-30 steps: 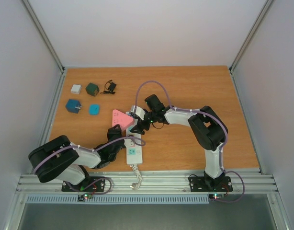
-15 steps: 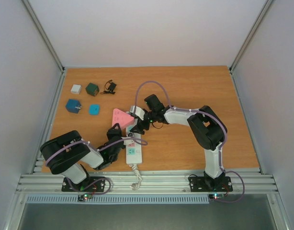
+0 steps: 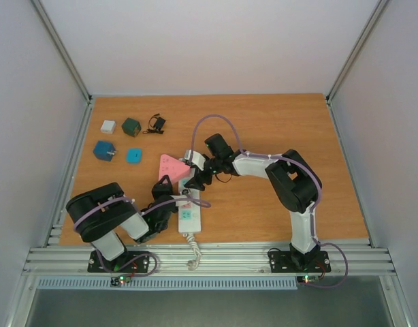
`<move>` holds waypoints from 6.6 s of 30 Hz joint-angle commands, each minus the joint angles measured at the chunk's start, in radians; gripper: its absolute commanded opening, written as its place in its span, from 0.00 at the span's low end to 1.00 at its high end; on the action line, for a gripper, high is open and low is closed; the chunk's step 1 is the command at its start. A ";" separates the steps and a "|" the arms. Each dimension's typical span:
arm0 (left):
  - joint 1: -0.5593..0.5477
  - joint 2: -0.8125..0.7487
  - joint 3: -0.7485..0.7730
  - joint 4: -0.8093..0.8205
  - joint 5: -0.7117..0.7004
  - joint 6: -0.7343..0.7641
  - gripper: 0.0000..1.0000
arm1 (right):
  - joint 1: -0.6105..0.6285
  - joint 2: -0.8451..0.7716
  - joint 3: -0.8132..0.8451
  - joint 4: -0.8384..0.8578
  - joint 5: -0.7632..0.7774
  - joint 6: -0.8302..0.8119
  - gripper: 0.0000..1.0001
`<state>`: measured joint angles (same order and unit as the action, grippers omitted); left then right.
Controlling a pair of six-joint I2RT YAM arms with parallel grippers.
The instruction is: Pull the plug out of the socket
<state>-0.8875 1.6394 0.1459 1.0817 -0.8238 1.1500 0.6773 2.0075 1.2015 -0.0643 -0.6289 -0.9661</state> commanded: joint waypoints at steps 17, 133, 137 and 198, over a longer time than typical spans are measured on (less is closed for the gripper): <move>-0.046 0.109 -0.037 0.677 -0.215 0.143 0.01 | -0.003 0.096 0.019 -0.164 0.037 0.044 0.96; 0.583 -0.761 0.155 -1.199 0.243 -0.144 0.02 | 0.164 -0.106 -0.030 -0.292 0.238 -0.086 0.99; 0.559 -0.761 0.123 -1.202 0.241 -0.127 0.12 | 0.165 -0.114 -0.032 -0.300 0.229 -0.076 0.99; 0.632 -0.475 0.665 -1.650 0.788 -0.655 1.00 | -0.052 -0.228 -0.188 -0.502 0.368 -0.408 0.98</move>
<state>-0.2584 1.1519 0.7853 -0.5926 -0.0536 0.5125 0.7010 1.7603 0.9874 -0.5114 -0.3214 -1.3003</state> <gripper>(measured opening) 0.996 0.984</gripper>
